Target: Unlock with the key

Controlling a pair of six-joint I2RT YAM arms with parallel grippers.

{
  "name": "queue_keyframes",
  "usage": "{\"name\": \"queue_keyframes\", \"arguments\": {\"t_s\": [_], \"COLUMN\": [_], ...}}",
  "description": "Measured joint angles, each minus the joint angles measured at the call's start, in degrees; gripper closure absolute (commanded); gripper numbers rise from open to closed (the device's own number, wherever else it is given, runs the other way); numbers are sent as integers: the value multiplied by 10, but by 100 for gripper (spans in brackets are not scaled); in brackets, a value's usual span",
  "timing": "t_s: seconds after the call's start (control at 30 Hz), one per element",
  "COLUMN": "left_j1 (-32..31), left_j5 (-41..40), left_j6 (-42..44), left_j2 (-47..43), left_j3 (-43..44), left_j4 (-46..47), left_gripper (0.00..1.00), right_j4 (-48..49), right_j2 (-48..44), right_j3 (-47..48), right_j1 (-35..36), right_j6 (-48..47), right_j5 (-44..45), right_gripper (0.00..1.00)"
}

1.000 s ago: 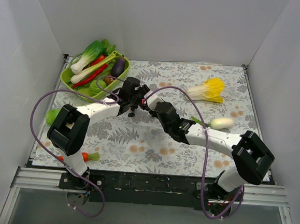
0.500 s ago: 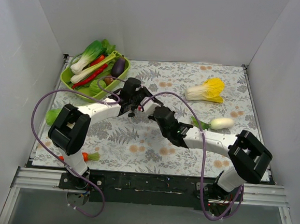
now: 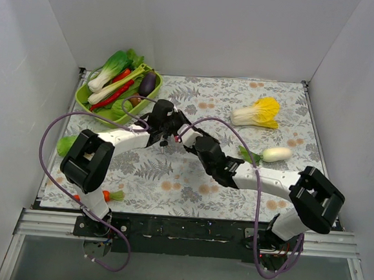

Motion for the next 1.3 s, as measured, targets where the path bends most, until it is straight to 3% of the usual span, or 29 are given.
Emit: {"name": "queue_keyframes", "arguments": {"t_s": [0.2, 0.4, 0.63, 0.9, 1.1, 1.3], "left_j1": [19, 43, 57, 56, 56, 56], "left_j5": [32, 75, 161, 281, 331, 353], "left_j6": [34, 91, 210, 257, 228, 213], "left_j2": [0, 0, -34, -130, -138, -138], "left_j3": [-36, -64, -81, -141, -164, -168], "left_j4": [42, 64, 97, 243, 337, 380], "left_gripper": [100, 100, 100, 100, 100, 100], "right_j4": [-33, -68, -83, -22, 77, 117], "right_j2": [-61, -149, -216, -197, -181, -169], "right_j3": [-19, -28, -22, -21, -39, -60], "right_j1": [-4, -63, -231, -268, -276, -277], "right_j6": [41, 104, 239, 389, 480, 528], "right_j5": [-58, -202, -497, -762, -852, -879], "right_gripper": [44, 43, 43, 46, 47, 48]}}
